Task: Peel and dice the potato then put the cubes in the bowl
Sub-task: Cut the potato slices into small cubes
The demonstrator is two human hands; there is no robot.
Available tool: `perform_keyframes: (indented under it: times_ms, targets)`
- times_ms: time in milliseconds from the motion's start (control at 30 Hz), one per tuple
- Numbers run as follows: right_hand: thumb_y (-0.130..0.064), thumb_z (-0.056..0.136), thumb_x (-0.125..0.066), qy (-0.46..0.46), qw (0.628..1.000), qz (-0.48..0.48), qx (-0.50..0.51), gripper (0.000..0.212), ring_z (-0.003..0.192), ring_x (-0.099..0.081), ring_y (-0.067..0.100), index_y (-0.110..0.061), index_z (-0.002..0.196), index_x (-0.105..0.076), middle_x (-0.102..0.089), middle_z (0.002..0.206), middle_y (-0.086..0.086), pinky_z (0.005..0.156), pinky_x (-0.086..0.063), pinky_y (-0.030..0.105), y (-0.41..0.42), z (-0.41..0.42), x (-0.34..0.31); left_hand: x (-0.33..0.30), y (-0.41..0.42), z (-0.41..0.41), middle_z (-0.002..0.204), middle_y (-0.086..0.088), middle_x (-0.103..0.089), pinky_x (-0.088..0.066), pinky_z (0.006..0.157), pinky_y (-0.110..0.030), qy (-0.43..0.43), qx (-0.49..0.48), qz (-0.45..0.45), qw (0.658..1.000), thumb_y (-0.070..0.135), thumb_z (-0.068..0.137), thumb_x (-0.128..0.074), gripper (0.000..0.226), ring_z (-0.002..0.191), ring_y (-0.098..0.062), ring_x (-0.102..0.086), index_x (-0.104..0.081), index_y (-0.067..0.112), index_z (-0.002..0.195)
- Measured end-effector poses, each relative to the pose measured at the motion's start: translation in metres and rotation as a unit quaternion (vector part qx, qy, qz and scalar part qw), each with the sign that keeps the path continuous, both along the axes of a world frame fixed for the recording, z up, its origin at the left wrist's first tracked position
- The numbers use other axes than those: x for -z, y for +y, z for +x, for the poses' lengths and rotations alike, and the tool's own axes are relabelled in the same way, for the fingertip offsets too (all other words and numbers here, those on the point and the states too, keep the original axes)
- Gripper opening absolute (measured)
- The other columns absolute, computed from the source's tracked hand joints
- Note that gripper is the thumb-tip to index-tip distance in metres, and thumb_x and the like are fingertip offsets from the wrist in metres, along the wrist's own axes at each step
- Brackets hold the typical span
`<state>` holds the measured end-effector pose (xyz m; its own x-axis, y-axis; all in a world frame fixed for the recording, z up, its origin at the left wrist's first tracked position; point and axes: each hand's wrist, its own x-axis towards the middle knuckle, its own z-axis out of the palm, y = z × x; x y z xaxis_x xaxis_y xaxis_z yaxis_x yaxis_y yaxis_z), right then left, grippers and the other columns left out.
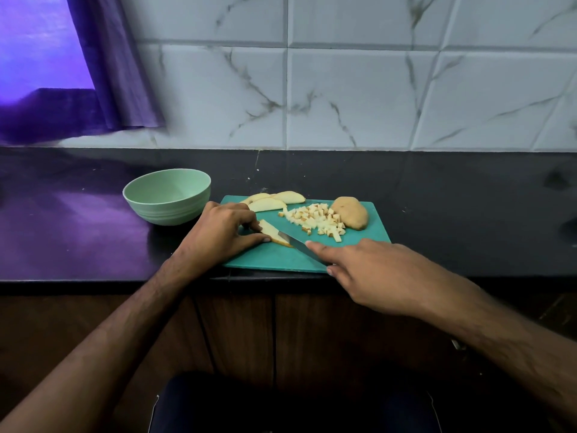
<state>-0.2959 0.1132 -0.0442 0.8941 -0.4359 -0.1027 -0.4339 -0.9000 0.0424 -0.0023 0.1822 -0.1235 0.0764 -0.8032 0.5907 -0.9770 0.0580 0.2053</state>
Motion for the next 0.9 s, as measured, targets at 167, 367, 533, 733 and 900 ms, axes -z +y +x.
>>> perform_keyframes:
  times_ms: [167,367,533,733,900]
  targets:
    - [-0.044,0.11,-0.026,-0.01,1.0,-0.01,0.006,0.053,0.071,-0.044,0.004,-0.051,0.158,-0.004,-0.042,0.079,-0.014,0.07,-0.043,0.028,0.003,-0.022,0.004,0.003,-0.001,0.002,0.089,0.018,-0.07,-0.054,0.076,-0.045,0.008,0.011,-0.009,1.0,0.07,0.083,-0.062,0.042,0.083,-0.003,-0.067,-0.072,0.029,0.081]
    - [-0.046,0.11,-0.024,-0.014,0.998,-0.056,0.009,0.055,0.067,-0.042,0.006,-0.049,0.158,0.001,-0.04,0.077,-0.012,0.056,-0.034,0.025,0.003,-0.014,0.015,0.002,0.0,0.002,0.09,0.018,-0.071,-0.054,0.075,-0.044,0.017,0.012,-0.01,1.0,0.068,0.083,-0.063,0.041,0.083,-0.001,-0.066,-0.073,0.029,0.082]
    - [-0.044,0.11,-0.025,-0.021,0.999,-0.04,0.012,0.054,0.066,-0.04,0.007,-0.049,0.159,-0.003,-0.041,0.076,-0.011,0.054,-0.03,0.026,-0.006,0.007,0.016,0.003,0.001,0.001,0.092,0.018,-0.072,-0.054,0.076,-0.044,0.018,0.009,-0.007,1.0,0.064,0.084,-0.067,0.037,0.084,0.0,-0.066,-0.074,0.028,0.084]
    - [-0.043,0.11,-0.024,-0.046,0.996,-0.081,0.013,0.057,0.064,-0.044,0.009,-0.047,0.158,0.007,-0.044,0.075,-0.005,0.054,-0.033,0.028,0.003,0.007,0.031,0.004,0.001,0.002,0.093,0.018,-0.072,-0.054,0.077,-0.046,0.015,0.001,-0.008,1.0,0.064,0.085,-0.065,0.035,0.084,-0.001,-0.066,-0.073,0.031,0.085]
    - [-0.042,0.11,-0.022,-0.06,0.991,-0.114,0.021,0.058,0.062,-0.045,0.01,-0.045,0.159,0.009,-0.046,0.073,-0.004,0.058,-0.04,0.032,0.005,0.004,0.034,0.003,0.001,0.0,0.093,0.018,-0.072,-0.054,0.079,-0.046,0.012,0.001,0.0,1.0,0.058,0.085,-0.069,0.029,0.085,-0.001,-0.066,-0.074,0.03,0.086]
